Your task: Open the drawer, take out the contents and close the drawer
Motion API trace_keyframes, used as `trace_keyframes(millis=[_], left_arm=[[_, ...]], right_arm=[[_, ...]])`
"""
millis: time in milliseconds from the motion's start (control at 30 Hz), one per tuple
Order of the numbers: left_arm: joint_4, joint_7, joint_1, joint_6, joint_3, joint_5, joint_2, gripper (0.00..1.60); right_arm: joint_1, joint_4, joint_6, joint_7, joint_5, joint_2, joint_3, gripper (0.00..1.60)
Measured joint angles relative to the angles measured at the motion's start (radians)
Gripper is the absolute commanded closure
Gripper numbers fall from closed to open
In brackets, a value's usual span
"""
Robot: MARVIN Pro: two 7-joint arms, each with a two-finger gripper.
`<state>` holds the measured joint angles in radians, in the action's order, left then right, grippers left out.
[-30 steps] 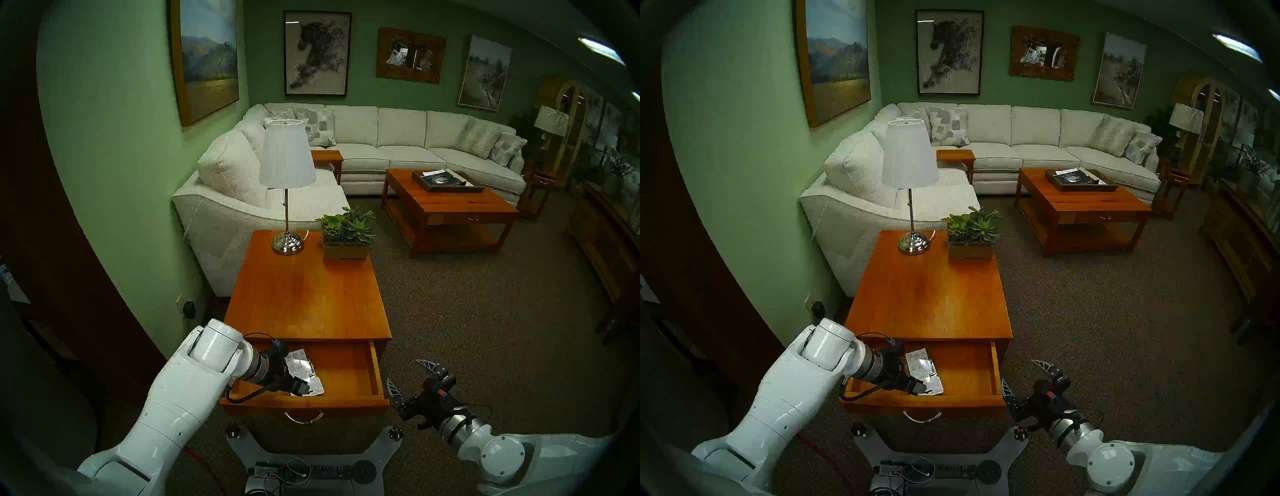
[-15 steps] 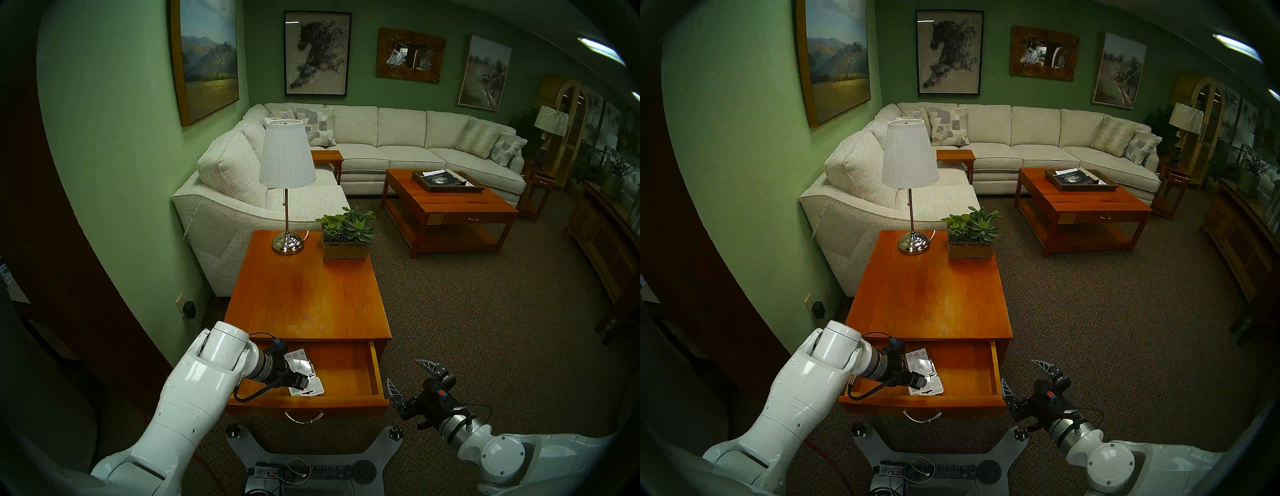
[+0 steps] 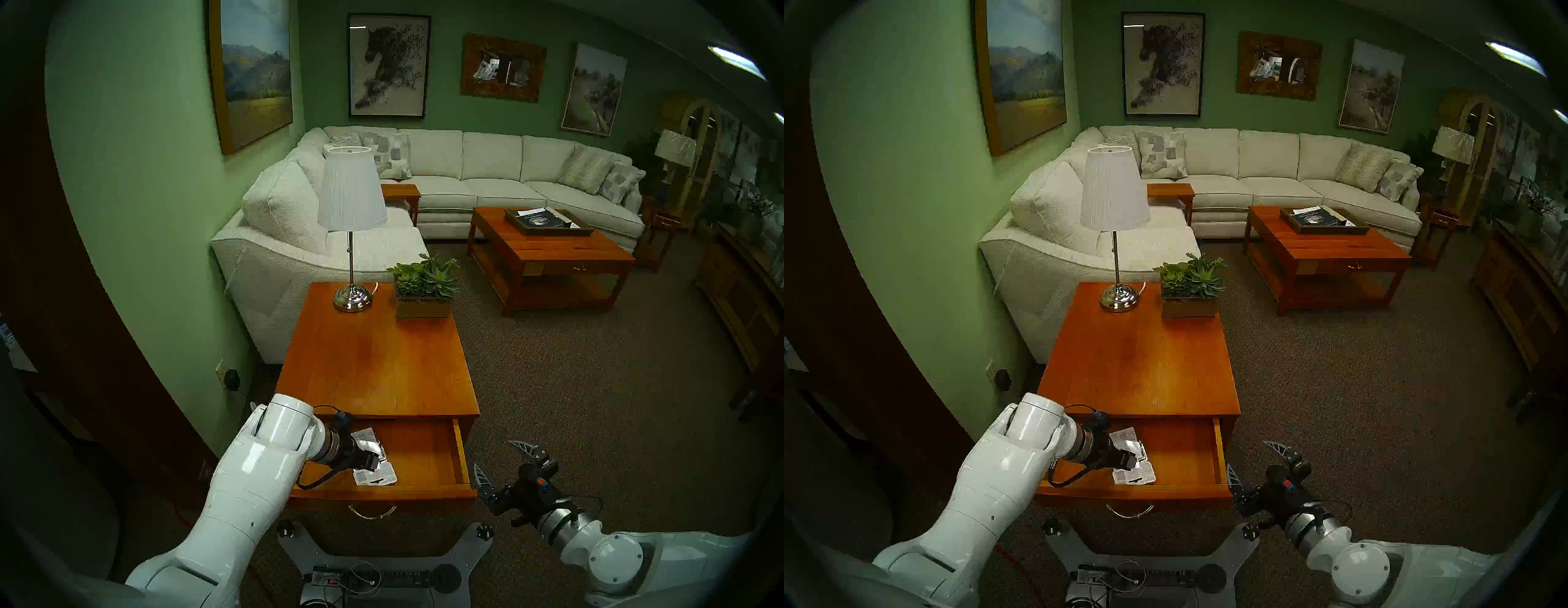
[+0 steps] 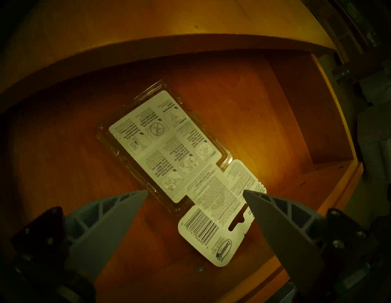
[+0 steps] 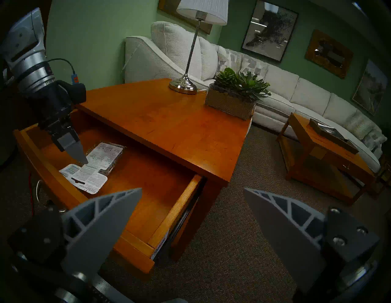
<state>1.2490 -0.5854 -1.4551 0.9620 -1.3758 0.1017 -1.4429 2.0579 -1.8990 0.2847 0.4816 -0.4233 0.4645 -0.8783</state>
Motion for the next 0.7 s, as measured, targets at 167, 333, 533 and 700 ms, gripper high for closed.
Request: trace_keyframes(millis=[167,333,533,700], left_arm=[[-0.006,0.026,0.002,0.0,0.003,0.01,-0.009,0.0],[-0.008,0.054,0.002,0.0,0.003,0.026,-0.019,0.0],[-0.031,0.068,0.01,0.0,0.001,0.033,-0.03,0.0],[-0.088,0.05,0.025,0.0,0.0,0.022,-0.037,0.0]], right_arm=[[0.0,0.0,0.0,0.0,0.0,0.0,0.0,0.0],[0.0,0.0,0.0,0.0,0.0,0.0,0.0,0.0],[0.0,0.0,0.0,0.0,0.0,0.0,0.0,0.0],[0.0,0.0,0.0,0.0,0.0,0.0,0.0,0.0]])
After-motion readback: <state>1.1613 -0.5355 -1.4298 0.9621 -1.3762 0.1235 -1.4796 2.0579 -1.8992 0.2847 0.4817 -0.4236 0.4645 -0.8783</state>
